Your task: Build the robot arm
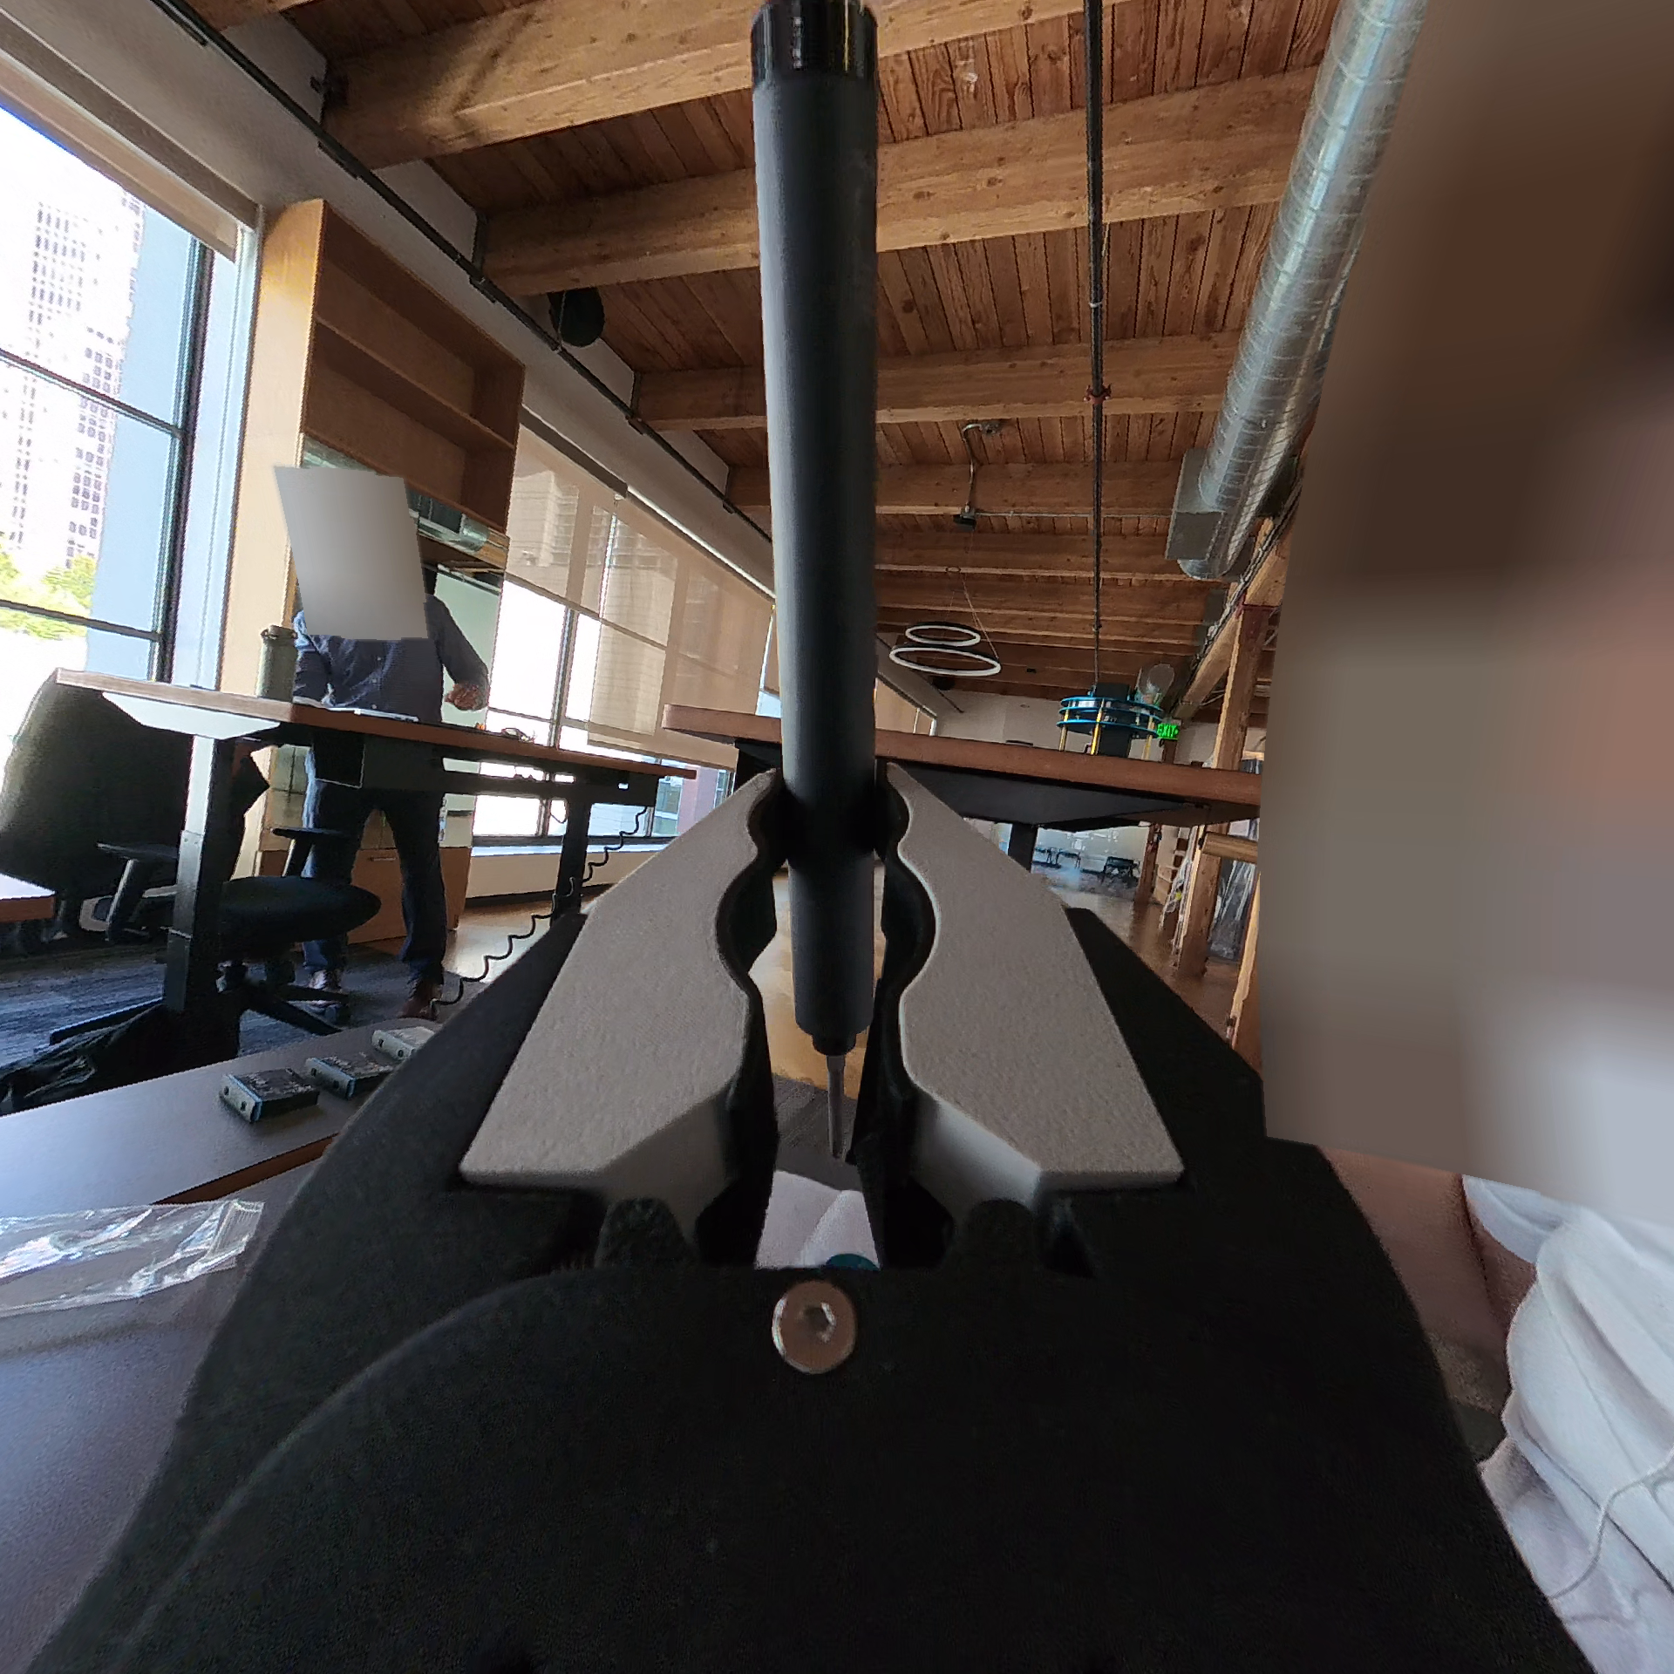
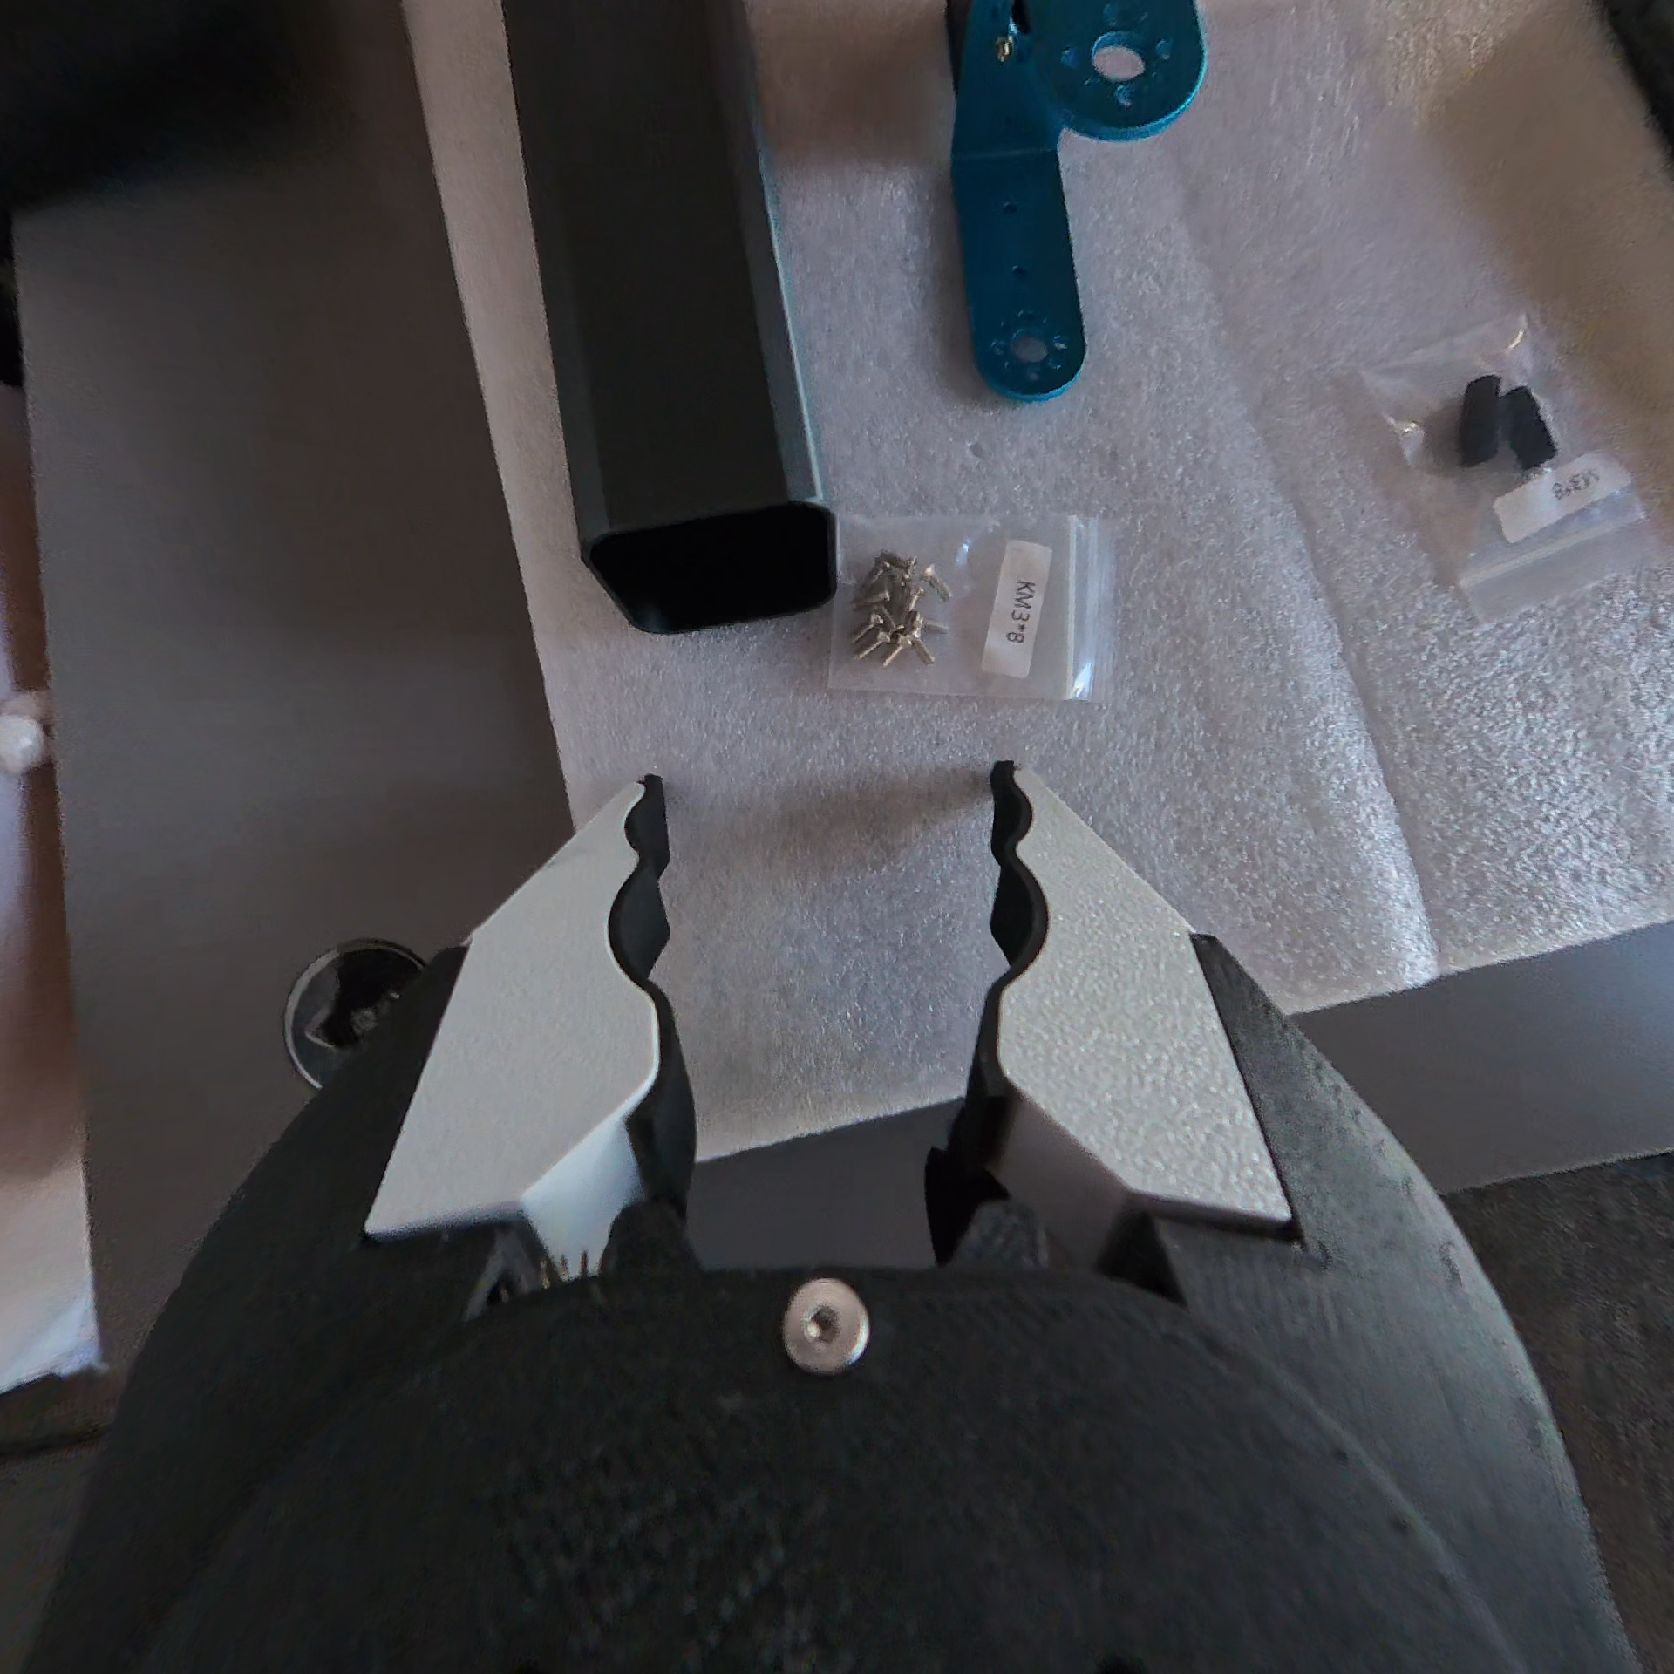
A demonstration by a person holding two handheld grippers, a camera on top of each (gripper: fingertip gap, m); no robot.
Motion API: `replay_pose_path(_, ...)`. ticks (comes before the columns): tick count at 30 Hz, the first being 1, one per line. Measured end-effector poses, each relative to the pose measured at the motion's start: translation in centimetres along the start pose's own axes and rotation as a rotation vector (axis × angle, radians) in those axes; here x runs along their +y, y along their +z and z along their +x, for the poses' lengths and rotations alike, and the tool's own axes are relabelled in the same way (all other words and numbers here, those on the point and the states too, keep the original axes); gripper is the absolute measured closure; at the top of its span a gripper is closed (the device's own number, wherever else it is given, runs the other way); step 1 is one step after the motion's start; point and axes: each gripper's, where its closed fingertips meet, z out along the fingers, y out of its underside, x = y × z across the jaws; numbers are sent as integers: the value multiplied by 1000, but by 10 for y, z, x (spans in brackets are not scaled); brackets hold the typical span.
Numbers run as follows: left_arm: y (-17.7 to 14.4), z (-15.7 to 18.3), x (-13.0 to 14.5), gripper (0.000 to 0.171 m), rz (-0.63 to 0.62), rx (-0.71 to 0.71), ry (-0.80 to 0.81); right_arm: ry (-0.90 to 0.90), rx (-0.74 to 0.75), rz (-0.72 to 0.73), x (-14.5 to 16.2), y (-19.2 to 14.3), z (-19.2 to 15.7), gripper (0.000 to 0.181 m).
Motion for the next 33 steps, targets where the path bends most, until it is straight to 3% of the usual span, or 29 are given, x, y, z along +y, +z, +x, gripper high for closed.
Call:
replay_pose_path(5,2,-3,5,155,-19,-6,-6,-88,-96,-88,-7,-15,10,106)
replay_pose_path(9,2,-2,5,155,-25,-6,2,-164,-37,250,-124,-35,21,119)
replay_pose_path(11,2,-1,5,155,-26,-5,9,-201,-19,236,-153,-17,27,118)
replay_pose_path(14,1,-2,5,155,-26,-8,4,-213,-29,47,-149,22,35,119)
replay_pose_path(16,1,-1,3,155,-17,2,-1,-196,-73,0,-145,40,32,131)
replay_pose_path(19,2,0,2,155,-15,10,-4,-165,-73,-33,-140,58,36,130)
replay_pose_path(22,3,2,4,155,-18,19,-10,-139,-81,-52,-138,64,38,153)
replay_pose_path(33,1,-2,5,155,-20,8,-14,-88,-184,-39,-141,60,9,154)
